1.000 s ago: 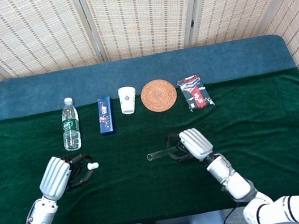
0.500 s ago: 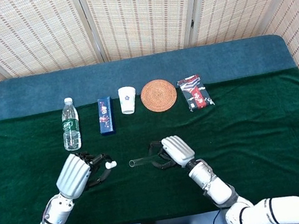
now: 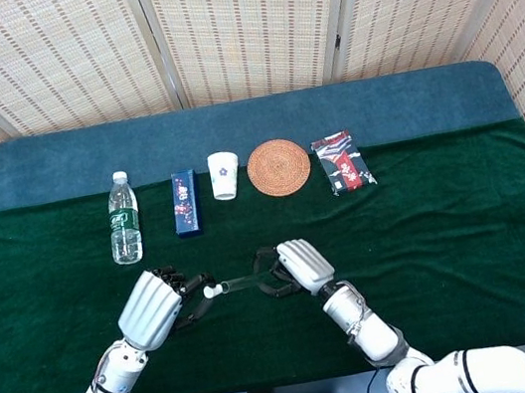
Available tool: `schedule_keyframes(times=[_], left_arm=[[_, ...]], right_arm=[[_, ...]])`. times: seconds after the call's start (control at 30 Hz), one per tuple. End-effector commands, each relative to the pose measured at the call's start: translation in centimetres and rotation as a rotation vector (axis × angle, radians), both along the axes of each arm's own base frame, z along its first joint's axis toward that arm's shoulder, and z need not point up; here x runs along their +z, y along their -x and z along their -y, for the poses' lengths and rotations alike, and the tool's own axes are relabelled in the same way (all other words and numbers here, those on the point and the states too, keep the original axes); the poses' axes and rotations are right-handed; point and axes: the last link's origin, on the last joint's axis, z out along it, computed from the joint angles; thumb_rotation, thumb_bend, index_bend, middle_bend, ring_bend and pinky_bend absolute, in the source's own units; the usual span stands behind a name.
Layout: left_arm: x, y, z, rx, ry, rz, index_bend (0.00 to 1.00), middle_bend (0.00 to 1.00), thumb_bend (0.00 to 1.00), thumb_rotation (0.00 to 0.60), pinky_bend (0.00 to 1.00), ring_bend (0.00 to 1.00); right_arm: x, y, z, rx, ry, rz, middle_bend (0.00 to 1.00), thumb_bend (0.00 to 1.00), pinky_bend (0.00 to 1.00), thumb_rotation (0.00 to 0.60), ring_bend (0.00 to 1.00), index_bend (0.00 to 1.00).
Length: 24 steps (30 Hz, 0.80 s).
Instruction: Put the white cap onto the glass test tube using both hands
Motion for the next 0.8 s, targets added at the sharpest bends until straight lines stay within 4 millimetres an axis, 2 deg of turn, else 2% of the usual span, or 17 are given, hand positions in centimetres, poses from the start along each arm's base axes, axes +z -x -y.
schedule_keyframes(times=[0.03, 0.8], left_arm=[[-0.05, -0.19, 0.03, -0.007, -0.008, -0.007, 0.6, 1.0, 0.47, 0.6, 0.85, 0.92], [-0.2, -0.44, 0.02, -0.005, -0.01, -0.01, 0.61, 1.0, 0.47, 0.6, 0.85, 0.92]], right_arm=[[0.0, -0.09, -0.02, 0.0, -0.001, 0.004, 0.99, 0.65, 1.0, 0.6, 1.0, 0.91], [-0.23, -0.75, -0.34, 0.009, -0.01, 0.024, 0.99, 0.65, 1.0, 0.6, 1.0, 0.92]])
